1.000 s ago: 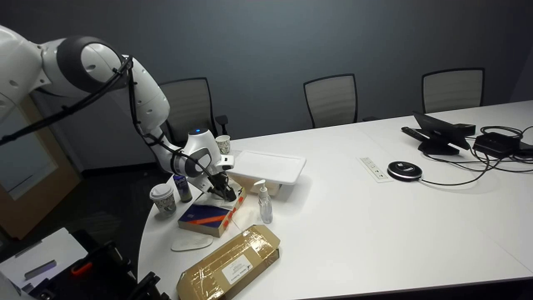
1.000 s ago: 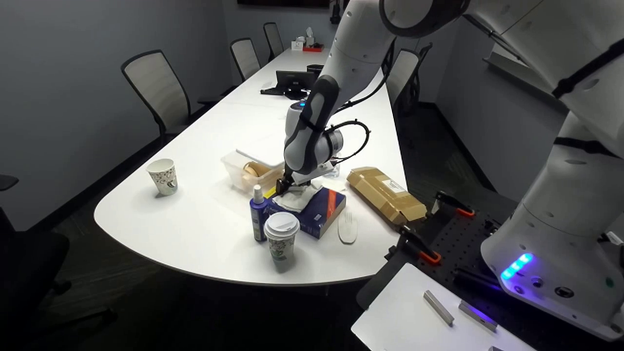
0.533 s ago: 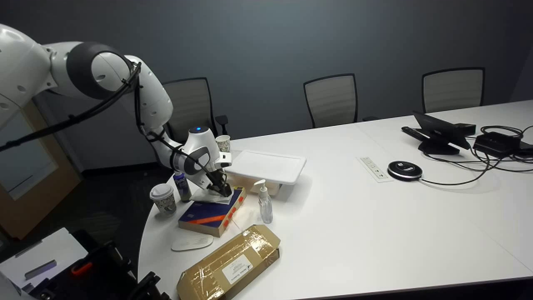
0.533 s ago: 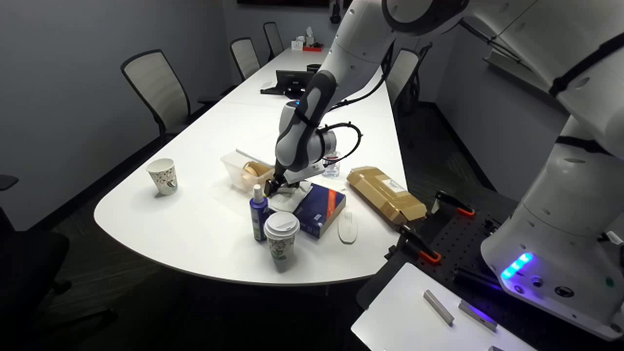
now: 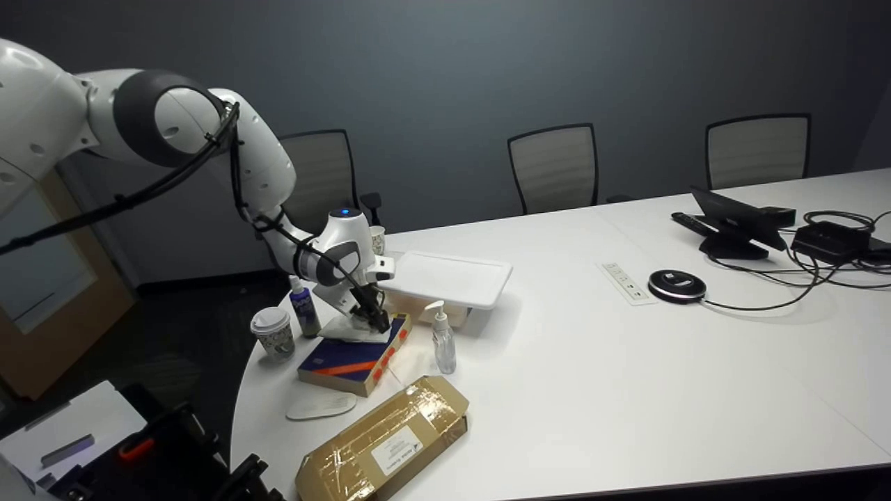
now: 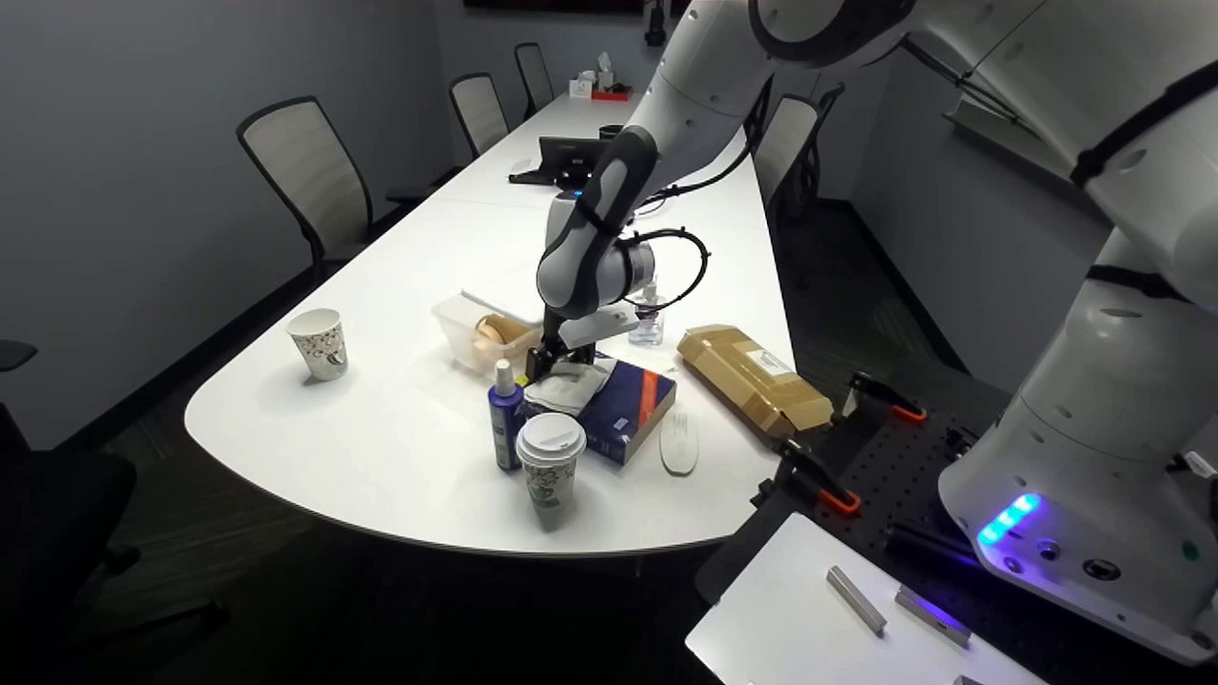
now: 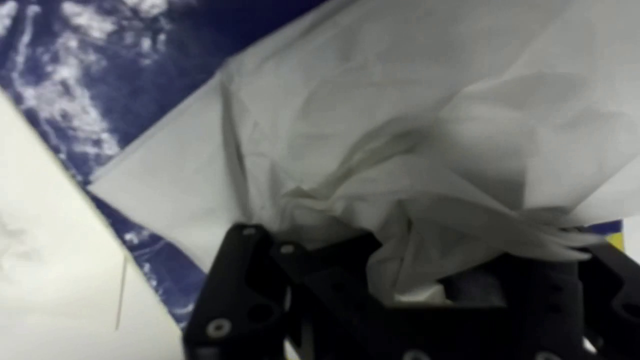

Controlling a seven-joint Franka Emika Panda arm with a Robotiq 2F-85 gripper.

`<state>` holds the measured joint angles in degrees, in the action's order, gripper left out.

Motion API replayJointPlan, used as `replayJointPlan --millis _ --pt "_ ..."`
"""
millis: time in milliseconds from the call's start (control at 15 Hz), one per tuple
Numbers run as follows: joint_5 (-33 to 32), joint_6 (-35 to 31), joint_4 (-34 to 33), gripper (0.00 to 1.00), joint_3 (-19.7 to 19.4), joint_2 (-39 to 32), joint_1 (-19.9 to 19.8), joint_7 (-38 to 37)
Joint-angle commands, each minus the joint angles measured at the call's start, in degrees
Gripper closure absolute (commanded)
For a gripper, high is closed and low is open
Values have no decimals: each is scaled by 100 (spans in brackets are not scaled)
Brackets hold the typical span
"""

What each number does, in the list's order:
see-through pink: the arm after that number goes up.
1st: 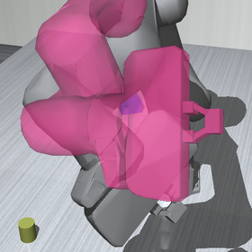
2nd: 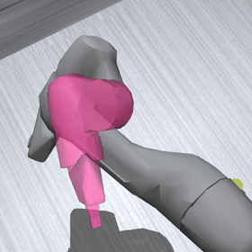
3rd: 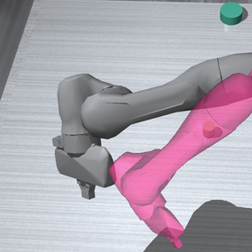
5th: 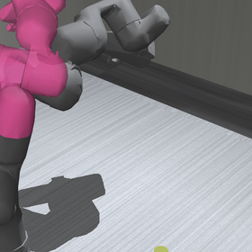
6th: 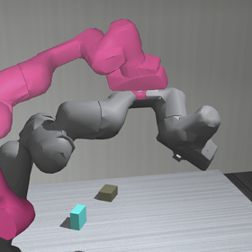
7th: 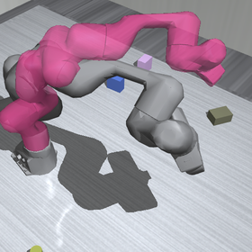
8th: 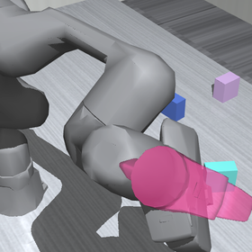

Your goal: Use the white napkin to wipe the top of the blue book.

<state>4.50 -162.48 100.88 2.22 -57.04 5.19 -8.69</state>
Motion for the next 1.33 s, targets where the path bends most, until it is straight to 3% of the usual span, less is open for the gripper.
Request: replayJointPlan --millis 0,200,333,533,800,933,1267 --pt "24 486 -14 100 -459 -156 198 -400" --pt "2 667 -16 100 -763 -149 272 -712" --pt "10 610 -39 100 -738 -167 181 -679" --pt "104 605 -74 100 -354 -188 -131 -327" --pt "194 1236 2 100 97 -63 -493 79" --pt "150 1463 147 100 61 92 -434 50" --pt "-189 1690 357 100 -481 303 231 -502"
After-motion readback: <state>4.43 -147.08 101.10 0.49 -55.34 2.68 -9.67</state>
